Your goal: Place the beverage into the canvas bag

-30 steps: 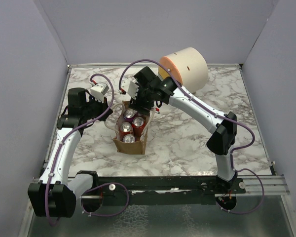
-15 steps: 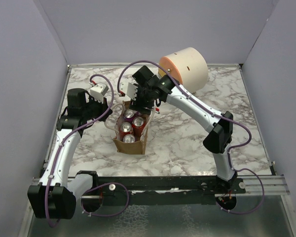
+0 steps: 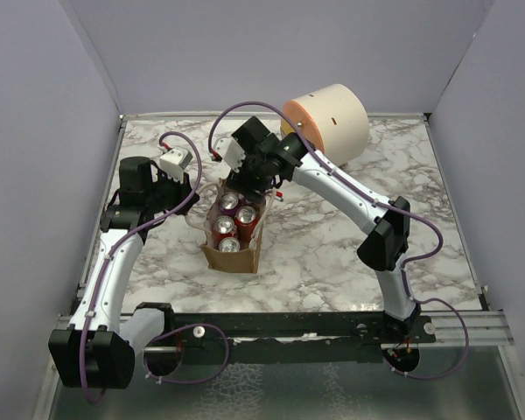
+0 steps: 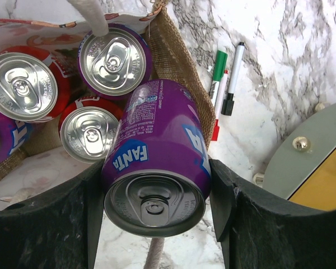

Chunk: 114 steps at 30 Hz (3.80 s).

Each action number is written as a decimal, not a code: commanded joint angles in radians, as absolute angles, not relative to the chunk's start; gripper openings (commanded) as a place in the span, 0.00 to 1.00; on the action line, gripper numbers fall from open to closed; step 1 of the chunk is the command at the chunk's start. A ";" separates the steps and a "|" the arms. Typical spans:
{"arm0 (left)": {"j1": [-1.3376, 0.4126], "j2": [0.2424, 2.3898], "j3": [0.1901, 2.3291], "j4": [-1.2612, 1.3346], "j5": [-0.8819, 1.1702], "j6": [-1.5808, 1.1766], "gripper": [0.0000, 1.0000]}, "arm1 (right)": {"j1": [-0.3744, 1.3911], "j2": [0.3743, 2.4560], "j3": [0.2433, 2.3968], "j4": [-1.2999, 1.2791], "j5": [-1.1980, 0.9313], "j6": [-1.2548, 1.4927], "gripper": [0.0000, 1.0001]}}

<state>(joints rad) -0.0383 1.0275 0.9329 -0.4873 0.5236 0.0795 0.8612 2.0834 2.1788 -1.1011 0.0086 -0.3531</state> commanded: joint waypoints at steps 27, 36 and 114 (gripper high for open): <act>-0.031 0.991 0.912 -0.482 0.548 0.066 0.00 | 0.846 2.120 2.124 -0.975 0.082 -0.328 0.48; -0.031 0.990 0.912 -0.482 0.551 0.066 0.00 | 0.841 2.130 2.124 -0.960 0.104 -0.340 0.55; -0.031 0.983 0.911 -0.477 0.548 0.069 0.00 | 0.828 2.086 1.894 -0.843 -0.046 -0.397 0.34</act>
<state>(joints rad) -0.0383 0.9970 0.9176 -0.4866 0.5255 0.0761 0.8314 2.0666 1.9247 -0.8639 -0.0834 -0.3889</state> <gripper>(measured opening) 0.096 0.346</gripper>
